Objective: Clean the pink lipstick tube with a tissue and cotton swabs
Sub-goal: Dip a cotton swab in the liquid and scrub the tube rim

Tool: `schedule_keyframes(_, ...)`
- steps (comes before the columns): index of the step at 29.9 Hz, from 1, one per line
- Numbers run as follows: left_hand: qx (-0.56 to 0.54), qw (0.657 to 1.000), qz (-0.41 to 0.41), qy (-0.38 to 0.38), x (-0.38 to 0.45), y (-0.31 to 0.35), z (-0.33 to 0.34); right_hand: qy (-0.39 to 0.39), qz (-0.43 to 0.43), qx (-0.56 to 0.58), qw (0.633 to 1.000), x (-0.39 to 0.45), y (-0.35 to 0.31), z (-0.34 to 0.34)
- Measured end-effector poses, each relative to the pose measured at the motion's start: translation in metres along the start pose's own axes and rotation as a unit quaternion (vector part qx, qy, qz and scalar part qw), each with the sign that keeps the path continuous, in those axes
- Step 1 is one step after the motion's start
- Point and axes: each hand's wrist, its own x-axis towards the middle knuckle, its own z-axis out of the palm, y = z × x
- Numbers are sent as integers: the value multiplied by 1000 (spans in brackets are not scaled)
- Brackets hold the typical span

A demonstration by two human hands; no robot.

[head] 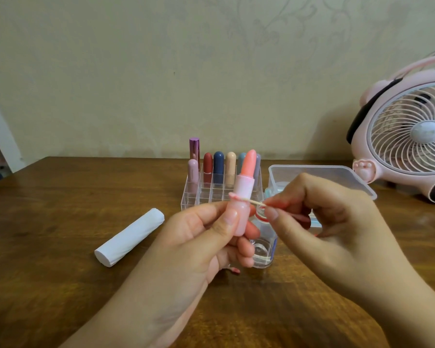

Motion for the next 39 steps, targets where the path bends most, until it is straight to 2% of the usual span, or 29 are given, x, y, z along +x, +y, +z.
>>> schedule_keyframes(4,-18,1000,-4,-7,0,0,1,34,9,2,999,1,1,-3)
schedule_keyframes(8,-22,1000,-13,-5,-1,0,1,6,-4,-5,1000,0,0,-1)
schedule_keyframes(12,-27,1000,-14,-5,0,0,2,43,7,7,999,2,2,-3)
schedule_keyframes(18,-26,1000,-14,1,-1,0,2,3,-11,-11,1000,1,-1,-2)
schedule_keyframes(25,-26,999,-26,-6,-1,1,1,44,-2,-2,999,1,2,-3)
schedule_keyframes(30,-43,999,-19,-8,-1,0,2,-13,-3,10,1000,0,-1,-2)
schedule_keyframes(36,-37,999,-20,-15,-2,1,2,40,11,8,999,1,0,-3)
schedule_keyframes(39,-39,999,-22,-14,-1,0,1,11,15,7,1000,0,-1,-1)
